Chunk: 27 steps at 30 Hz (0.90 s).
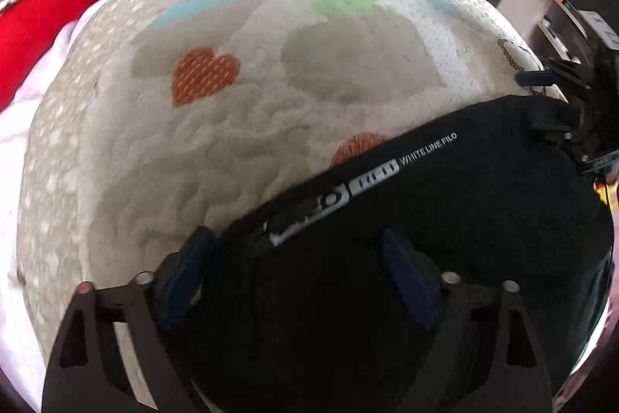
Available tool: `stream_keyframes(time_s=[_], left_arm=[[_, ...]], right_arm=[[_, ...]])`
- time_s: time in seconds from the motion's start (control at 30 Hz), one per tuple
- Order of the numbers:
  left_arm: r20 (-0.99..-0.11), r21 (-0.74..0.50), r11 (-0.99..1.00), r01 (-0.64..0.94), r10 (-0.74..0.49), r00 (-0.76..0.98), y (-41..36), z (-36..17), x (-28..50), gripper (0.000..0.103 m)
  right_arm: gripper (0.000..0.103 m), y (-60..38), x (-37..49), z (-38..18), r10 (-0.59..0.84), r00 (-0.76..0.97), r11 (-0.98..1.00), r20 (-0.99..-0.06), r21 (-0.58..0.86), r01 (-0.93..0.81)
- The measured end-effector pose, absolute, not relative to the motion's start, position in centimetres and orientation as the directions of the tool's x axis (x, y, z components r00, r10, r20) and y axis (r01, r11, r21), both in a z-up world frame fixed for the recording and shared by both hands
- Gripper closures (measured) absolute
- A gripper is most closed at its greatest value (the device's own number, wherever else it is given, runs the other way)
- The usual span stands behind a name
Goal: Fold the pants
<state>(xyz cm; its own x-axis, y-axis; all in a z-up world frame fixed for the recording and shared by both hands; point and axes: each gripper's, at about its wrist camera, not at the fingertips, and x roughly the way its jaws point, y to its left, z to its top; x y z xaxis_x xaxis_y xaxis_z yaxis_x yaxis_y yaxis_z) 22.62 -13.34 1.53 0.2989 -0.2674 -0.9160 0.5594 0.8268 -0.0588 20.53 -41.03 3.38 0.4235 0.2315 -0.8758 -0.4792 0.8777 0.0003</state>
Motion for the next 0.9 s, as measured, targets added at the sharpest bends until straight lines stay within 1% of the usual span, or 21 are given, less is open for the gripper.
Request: stream_keyframes(time_s=[0.07,0.13,0.17,0.2,0.23,0.27,0.3,0.33,0.37,0.5,0.6,0.77,0.83,0.9], left_arm=[[-0.913,-0.071,0.818,0.571,-0.284,0.294,-13.6,1.4,22.9,0.010],[-0.910,-0.073,0.819,0.570,-0.288,0.298,-13.8,1.3,23.0,0.011],[-0.908,-0.071,0.821,0.567,-0.288,0.303,-13.9,1.3,23.0,0.019],[-0.904,-0.077,0.818,0.570,-0.298,0.306,-14.1,1.4,22.9,0.025],[-0.900,-0.076,0.819,0.569,-0.301,0.314,-14.3,1.6,22.7,0.032],[-0.899,-0.082,0.818,0.569,-0.307,0.311,-14.3,1.7,22.9,0.045],[-0.896,-0.097,0.817,0.569,-0.321,0.308,-14.1,2.0,22.5,0.053],[-0.892,-0.108,0.815,0.569,-0.333,0.307,-14.0,2.2,22.2,0.077],[-0.887,-0.105,0.819,0.564,-0.334,0.319,-13.8,2.6,21.8,0.089],[-0.868,-0.119,0.837,0.535,-0.350,0.354,-12.8,4.6,19.9,0.091],[-0.838,-0.126,0.831,0.541,-0.381,0.391,-12.4,7.2,17.8,0.092],[-0.761,-0.153,0.796,0.586,-0.473,0.444,-10.4,12.2,11.6,0.092],[-0.741,-0.164,0.781,0.602,-0.500,0.448,-9.4,13.3,9.4,0.092],[-0.726,-0.165,0.771,0.616,-0.517,0.453,-8.5,13.9,6.5,0.092]], right_arm=[[0.023,-40.9,20.8,2.9,0.242,0.429,0.870,-0.870,-0.001,-0.493],[0.042,-40.6,20.8,2.9,0.245,0.426,0.871,-0.871,0.005,-0.491],[0.077,-40.4,20.7,3.2,0.252,0.433,0.869,-0.865,0.006,-0.496],[0.098,-40.1,20.5,3.5,0.251,0.449,0.869,-0.858,-0.005,-0.495],[0.098,-39.8,20.3,3.8,0.242,0.462,0.872,-0.853,-0.017,-0.489],[0.099,-39.4,19.8,4.0,0.216,0.475,0.876,-0.853,-0.046,-0.481],[0.099,-39.0,19.4,4.2,0.196,0.488,0.873,-0.850,-0.076,-0.482],[0.100,-38.7,18.8,4.6,0.185,0.503,0.869,-0.844,-0.098,-0.485],[0.100,-38.6,18.1,5.2,0.187,0.519,0.867,-0.834,-0.108,-0.486],[0.100,-39.1,15.3,8.7,0.205,0.573,0.878,-0.793,-0.109,-0.466],[0.100,-38.9,12.3,11.8,0.201,0.618,0.877,-0.760,-0.142,-0.459],[0.100,-39.4,4.4,16.6,0.220,0.706,0.895,-0.673,-0.149,-0.421],[0.100,-39.5,0.5,17.9,0.244,0.729,0.900,-0.640,-0.132,-0.416],[0.100,-38.9,-3.5,18.3,0.259,0.734,0.896,-0.627,-0.127,-0.425]])
